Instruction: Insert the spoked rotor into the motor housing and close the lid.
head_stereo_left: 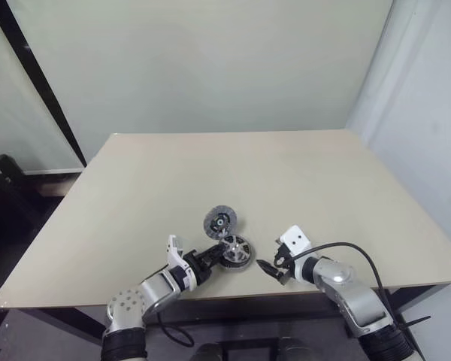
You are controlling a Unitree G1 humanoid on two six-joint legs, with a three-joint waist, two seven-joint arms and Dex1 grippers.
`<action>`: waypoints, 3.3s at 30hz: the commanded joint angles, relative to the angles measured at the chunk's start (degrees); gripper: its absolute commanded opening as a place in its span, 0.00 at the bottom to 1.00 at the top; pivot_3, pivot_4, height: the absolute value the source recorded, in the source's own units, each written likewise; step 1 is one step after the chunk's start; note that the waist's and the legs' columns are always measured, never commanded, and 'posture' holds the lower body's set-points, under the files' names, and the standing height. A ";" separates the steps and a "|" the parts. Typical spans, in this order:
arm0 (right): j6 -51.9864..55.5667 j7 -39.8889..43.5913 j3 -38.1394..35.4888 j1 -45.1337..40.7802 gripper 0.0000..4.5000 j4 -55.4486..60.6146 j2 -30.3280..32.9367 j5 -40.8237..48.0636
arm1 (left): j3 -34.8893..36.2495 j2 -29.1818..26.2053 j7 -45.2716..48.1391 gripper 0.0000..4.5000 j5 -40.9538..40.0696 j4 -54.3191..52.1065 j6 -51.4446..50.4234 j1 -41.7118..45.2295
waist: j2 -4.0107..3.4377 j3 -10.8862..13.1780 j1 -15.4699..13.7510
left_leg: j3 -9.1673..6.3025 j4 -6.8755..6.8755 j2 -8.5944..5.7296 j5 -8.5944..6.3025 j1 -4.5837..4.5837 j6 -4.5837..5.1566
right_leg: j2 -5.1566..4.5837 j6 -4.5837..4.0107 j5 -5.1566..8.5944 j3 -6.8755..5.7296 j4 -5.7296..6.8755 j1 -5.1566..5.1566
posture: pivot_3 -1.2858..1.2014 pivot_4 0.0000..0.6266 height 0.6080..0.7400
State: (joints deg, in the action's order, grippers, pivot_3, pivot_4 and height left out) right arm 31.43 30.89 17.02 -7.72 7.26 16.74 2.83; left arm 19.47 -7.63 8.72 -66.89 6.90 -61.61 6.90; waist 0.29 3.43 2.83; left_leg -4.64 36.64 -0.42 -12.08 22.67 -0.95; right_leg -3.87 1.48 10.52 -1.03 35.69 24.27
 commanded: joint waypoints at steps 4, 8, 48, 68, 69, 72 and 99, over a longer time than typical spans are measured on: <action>-0.55 -0.28 -0.94 -0.42 1.00 1.69 -0.07 0.52 | -0.45 -1.55 -0.35 0.91 0.61 -7.34 0.01 2.05 | 0.01 0.01 0.00 | 0.00 0.00 0.00 0.00 0.00 0.00 | 0.00 0.00 0.00 0.00 0.00 0.00 | 0.52 0.00 1.00; -0.69 -0.38 -1.07 -0.48 1.00 1.57 -0.14 0.53 | -3.08 -3.62 0.00 1.00 2.60 -12.98 -0.27 2.28 | 0.02 0.01 0.00 | 0.00 -0.01 -0.01 0.00 0.01 0.00 | 0.00 0.00 0.00 0.01 -0.01 0.00 | 0.52 0.00 1.00; -0.82 5.81 9.08 -10.78 0.36 -0.08 -2.18 -3.31 | -4.80 -19.86 13.82 0.63 17.06 -23.88 7.28 -1.68 | 0.01 0.07 0.00 | 0.47 -0.19 0.16 0.00 -0.08 0.01 | 0.02 0.00 0.00 0.24 0.02 0.14 | 0.52 0.00 1.00; 4.85 22.59 26.74 -21.38 0.49 9.41 12.74 -16.65 | -4.46 -15.79 7.84 0.00 17.86 -22.12 1.96 1.32 | 0.15 0.08 -0.02 | 0.48 -0.04 0.18 0.01 -0.11 0.01 | 0.04 0.00 0.00 0.19 0.04 0.08 | 0.52 0.00 1.00; 4.71 23.07 27.09 -21.65 0.55 9.54 12.63 -16.94 | -4.50 -15.73 7.80 0.00 17.93 -22.09 1.94 1.24 | 0.15 0.08 -0.03 | 0.46 -0.04 0.17 0.01 -0.10 0.01 | 0.04 0.00 0.00 0.19 0.04 0.07 | 0.52 0.00 1.00; 4.77 24.45 28.51 -22.76 0.77 9.47 12.30 -18.11 | -4.52 -15.58 7.56 0.00 18.26 -21.98 1.77 1.01 | 0.16 0.07 -0.01 | 0.45 -0.04 0.15 0.01 -0.10 0.01 | 0.04 0.00 0.00 0.20 0.04 0.06 | 0.52 0.00 1.00; -2.92 27.89 33.94 -29.56 1.00 -6.11 6.09 -28.10 | -4.42 -14.56 6.16 0.00 19.92 -22.69 0.62 -0.22 | 0.19 0.05 0.01 | 0.42 -0.04 0.13 0.03 -0.13 0.04 | 0.08 -0.01 -0.02 0.21 0.16 0.06 | 0.52 0.00 1.00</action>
State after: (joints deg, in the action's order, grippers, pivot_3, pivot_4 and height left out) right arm 29.51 58.93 52.21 -35.65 0.79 23.25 -24.30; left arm 14.43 -22.11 14.89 -47.02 -14.68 -61.30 6.54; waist 0.48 3.48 2.84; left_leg -4.22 36.60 -0.29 -12.04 22.54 -0.91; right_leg -3.80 1.48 10.50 -0.82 35.85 24.33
